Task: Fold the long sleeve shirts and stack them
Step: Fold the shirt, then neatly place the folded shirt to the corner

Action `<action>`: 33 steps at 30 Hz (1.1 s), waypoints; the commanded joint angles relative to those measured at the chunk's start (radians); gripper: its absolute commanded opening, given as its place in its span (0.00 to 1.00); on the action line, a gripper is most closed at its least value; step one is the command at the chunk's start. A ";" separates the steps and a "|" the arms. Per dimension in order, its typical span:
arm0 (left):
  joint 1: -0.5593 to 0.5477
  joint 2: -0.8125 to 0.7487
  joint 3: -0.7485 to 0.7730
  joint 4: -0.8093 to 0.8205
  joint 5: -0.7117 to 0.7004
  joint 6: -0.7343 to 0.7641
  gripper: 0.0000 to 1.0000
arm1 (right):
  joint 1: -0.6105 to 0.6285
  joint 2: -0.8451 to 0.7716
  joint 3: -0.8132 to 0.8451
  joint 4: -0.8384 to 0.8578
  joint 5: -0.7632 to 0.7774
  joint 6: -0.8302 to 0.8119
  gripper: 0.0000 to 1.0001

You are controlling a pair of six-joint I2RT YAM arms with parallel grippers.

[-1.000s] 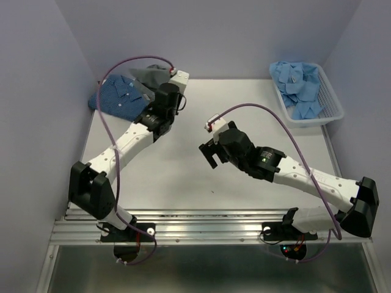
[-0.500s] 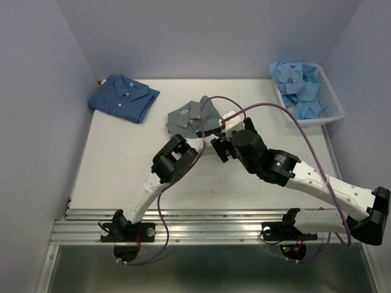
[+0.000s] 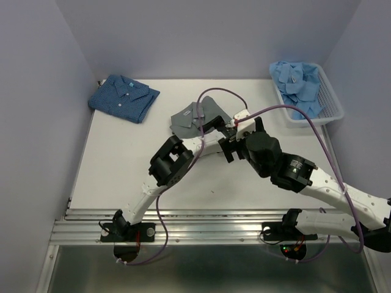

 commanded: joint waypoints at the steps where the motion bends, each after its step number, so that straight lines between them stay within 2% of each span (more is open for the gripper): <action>1: -0.086 -0.206 0.009 -0.020 0.228 -0.149 0.99 | -0.005 0.036 -0.001 0.051 -0.016 0.013 1.00; 3: -0.092 -0.276 -0.072 0.063 0.286 -0.190 0.99 | -0.005 0.027 -0.001 0.051 -0.012 0.014 1.00; 4: -0.094 -0.455 -0.197 0.170 0.460 -0.263 0.99 | -0.005 -0.014 0.001 0.054 0.043 0.022 1.00; 5: -0.094 -0.496 -0.198 0.171 0.461 -0.278 0.99 | -0.005 -0.014 0.001 0.054 0.043 0.022 1.00; 6: -0.094 -0.536 -0.268 0.201 0.562 -0.293 0.99 | -0.005 -0.031 0.001 0.069 0.084 0.028 1.00; 8: -0.094 -0.622 -0.354 0.302 0.639 -0.313 0.99 | -0.005 -0.043 -0.006 0.094 0.137 0.049 1.00; 11: -0.089 -0.820 -0.517 0.383 0.652 -0.380 0.99 | -0.032 -0.053 0.005 0.115 0.197 0.127 1.00; 14: -0.062 -0.961 -0.659 0.407 0.604 -0.482 0.99 | -0.127 -0.031 0.020 0.115 0.130 0.200 1.00; 16: -0.033 -1.020 -0.742 0.390 0.571 -0.584 0.99 | -0.221 0.019 0.028 0.114 -0.029 0.241 1.00; 17: -0.008 -1.076 -0.771 0.384 0.566 -0.621 0.99 | -0.333 0.045 0.031 0.112 -0.115 0.288 1.00; 18: 0.053 -1.101 -0.798 0.375 0.566 -0.662 0.99 | -0.389 0.074 0.046 0.115 -0.195 0.318 1.00; 19: 0.099 -1.129 -0.854 0.366 0.579 -0.705 0.99 | -0.437 0.110 0.062 0.114 -0.360 0.342 1.00; 20: 0.136 -1.176 -0.882 0.350 0.596 -0.780 0.99 | -0.504 0.186 0.080 0.115 -0.427 0.377 1.00; 21: 0.209 -1.204 -0.950 0.352 0.634 -0.808 0.99 | -0.516 0.223 0.114 0.124 -0.522 0.388 1.00; 22: 0.236 -1.253 -0.977 0.367 0.658 -0.836 0.99 | -0.526 0.301 0.137 0.138 -0.545 0.387 1.00; 27: 0.326 -1.342 -1.100 0.375 0.658 -0.963 0.99 | -0.536 0.484 0.287 0.174 -0.703 0.399 1.00; 29: 0.351 -1.322 -1.118 0.359 0.658 -0.991 0.99 | -0.536 0.547 0.364 0.183 -0.855 0.370 1.00; 30: 0.351 -1.310 -1.115 0.361 0.671 -0.990 0.99 | -0.536 0.550 0.367 0.242 -1.007 0.358 1.00; 33: 0.353 -1.227 -1.102 0.372 0.673 -0.985 0.99 | -0.536 0.530 0.343 0.328 -1.203 0.350 1.00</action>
